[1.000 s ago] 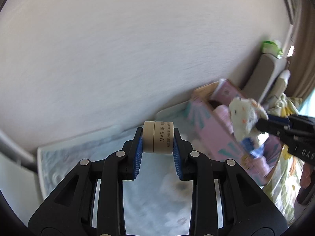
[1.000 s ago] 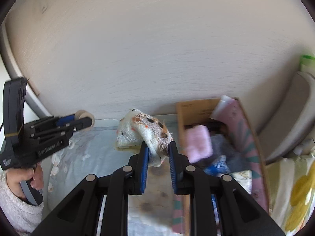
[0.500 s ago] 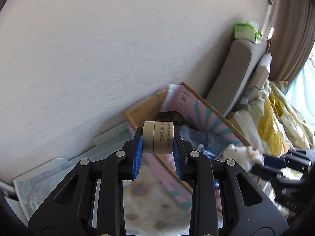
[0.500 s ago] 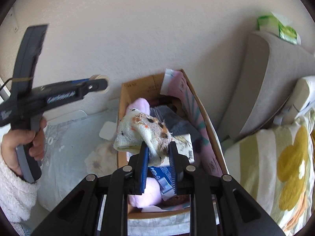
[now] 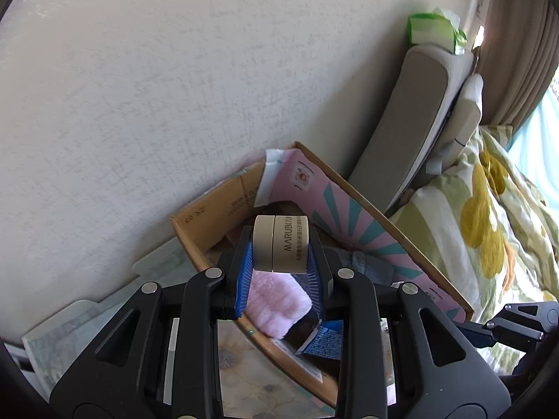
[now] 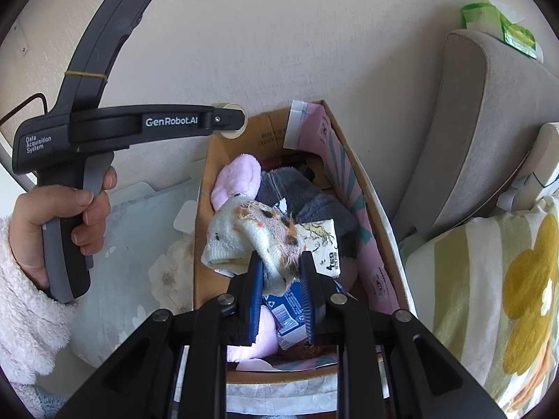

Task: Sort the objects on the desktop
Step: 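Carry the tape roll and spotted plush into the cardboard box and release, then move both open tools back over the tray toward the ring and sponge, then grasp the clear ring with the left tool while the right tool grasps the white square sponge, then carry the clear ring and white sponge into the cardboard box and release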

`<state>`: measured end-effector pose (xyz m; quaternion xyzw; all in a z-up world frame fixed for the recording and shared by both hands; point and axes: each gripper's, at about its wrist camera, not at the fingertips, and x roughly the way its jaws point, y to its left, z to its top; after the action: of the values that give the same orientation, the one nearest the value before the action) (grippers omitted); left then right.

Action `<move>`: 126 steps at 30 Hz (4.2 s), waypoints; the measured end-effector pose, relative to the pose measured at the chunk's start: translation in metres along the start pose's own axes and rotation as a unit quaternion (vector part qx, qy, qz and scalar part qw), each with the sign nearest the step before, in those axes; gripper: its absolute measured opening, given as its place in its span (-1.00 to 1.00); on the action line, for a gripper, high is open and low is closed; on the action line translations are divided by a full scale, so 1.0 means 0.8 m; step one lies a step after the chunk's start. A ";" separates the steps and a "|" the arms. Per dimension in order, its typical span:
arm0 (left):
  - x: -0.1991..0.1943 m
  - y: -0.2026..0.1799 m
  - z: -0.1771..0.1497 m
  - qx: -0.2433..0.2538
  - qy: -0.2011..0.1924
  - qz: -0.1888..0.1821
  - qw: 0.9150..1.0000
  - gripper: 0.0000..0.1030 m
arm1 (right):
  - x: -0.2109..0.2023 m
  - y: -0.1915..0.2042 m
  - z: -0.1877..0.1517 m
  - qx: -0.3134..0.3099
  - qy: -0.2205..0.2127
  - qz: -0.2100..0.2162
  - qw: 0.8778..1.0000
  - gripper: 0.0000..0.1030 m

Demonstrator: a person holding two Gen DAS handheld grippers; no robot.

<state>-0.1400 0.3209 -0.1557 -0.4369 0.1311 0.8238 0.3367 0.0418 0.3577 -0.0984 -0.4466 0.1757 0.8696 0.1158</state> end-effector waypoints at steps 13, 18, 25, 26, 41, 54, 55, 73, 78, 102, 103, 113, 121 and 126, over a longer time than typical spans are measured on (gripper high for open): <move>-0.022 0.002 0.003 0.001 -0.019 0.029 0.999 0.99 | -0.002 0.006 0.002 -0.014 0.002 -0.022 1.000 0.48; -0.052 0.029 -0.014 -0.023 -0.037 0.055 0.998 0.99 | -0.007 0.012 0.005 -0.016 -0.003 -0.026 1.000 0.48; -0.098 0.080 -0.064 -0.066 -0.052 0.132 0.988 1.00 | -0.012 0.037 0.011 -0.031 -0.013 -0.045 0.998 0.48; -0.106 0.087 -0.074 -0.075 -0.056 0.140 0.986 1.00 | -0.011 0.040 0.011 -0.029 -0.011 -0.038 0.999 0.48; -0.229 0.223 -0.243 -0.249 -0.100 0.269 0.925 1.00 | 0.011 0.153 0.016 -0.108 -0.019 0.033 0.993 0.48; -0.205 0.281 -0.356 -0.374 -0.037 0.326 0.867 0.99 | 0.093 0.235 -0.014 -0.127 0.042 0.051 0.990 0.48; -0.200 0.286 -0.359 -0.384 -0.037 0.329 0.862 0.99 | 0.101 0.236 -0.015 -0.118 0.045 0.046 0.991 0.48; -0.033 0.426 -0.337 -0.442 0.054 0.394 0.804 0.98 | 0.258 0.245 0.009 -0.075 0.054 -0.086 0.992 0.48; -0.026 0.437 -0.342 -0.450 0.037 0.373 0.810 0.87 | 0.276 0.236 0.015 -0.051 0.047 -0.095 0.993 0.48; -0.062 0.409 -0.361 -0.455 -0.017 0.308 0.835 -0.23 | 0.286 0.228 0.029 -0.046 0.019 -0.072 0.996 0.17; -0.064 0.406 -0.360 -0.455 -0.021 0.306 0.836 -0.23 | 0.285 0.230 0.029 -0.051 0.019 -0.072 0.996 0.17; -0.105 0.357 -0.335 -0.434 -0.042 0.268 0.859 -0.23 | 0.237 0.260 0.042 -0.110 0.017 -0.019 0.994 0.16; -0.133 0.290 -0.248 -0.352 -0.043 0.232 0.906 -0.23 | 0.146 0.271 0.063 -0.137 0.005 0.040 0.990 0.16; -0.145 0.267 -0.206 -0.300 -0.051 0.204 0.930 -0.23 | 0.087 0.249 0.072 -0.148 -0.004 0.049 0.988 0.16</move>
<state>-0.1338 0.0280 -0.1747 -0.4388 -0.0529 0.8968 0.0206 -0.1120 0.2029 -0.0844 -0.4465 0.0659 0.8923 0.0064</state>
